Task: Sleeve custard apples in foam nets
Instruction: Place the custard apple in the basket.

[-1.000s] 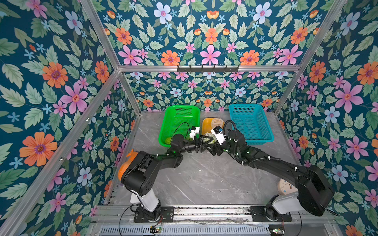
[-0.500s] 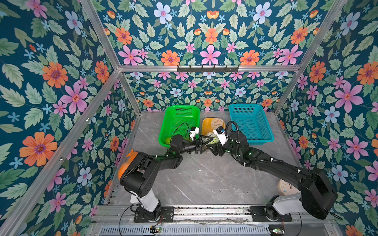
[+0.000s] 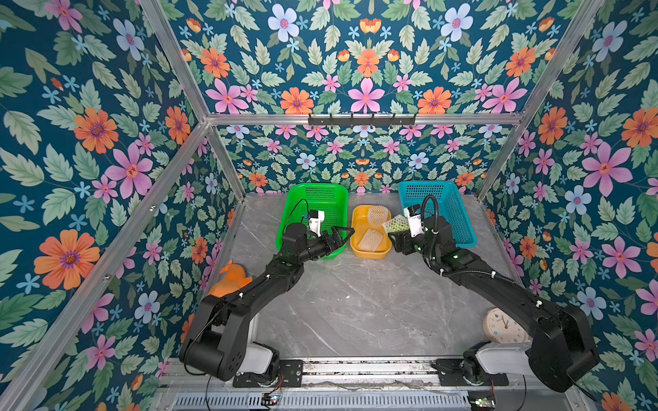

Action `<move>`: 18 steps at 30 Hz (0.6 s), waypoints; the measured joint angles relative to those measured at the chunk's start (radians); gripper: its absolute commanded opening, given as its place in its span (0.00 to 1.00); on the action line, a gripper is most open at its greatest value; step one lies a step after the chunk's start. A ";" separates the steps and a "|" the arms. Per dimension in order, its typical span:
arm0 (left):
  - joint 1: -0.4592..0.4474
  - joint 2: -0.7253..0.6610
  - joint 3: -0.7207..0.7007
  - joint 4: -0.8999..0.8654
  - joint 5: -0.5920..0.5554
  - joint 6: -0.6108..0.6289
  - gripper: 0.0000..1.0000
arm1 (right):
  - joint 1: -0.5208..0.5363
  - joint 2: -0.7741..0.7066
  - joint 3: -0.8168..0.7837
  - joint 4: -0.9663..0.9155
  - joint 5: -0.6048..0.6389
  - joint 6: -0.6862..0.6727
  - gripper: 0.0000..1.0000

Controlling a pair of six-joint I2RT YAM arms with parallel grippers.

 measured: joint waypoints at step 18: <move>0.008 -0.031 0.012 -0.271 -0.380 0.237 1.00 | -0.249 0.429 0.340 -0.192 0.114 0.063 0.81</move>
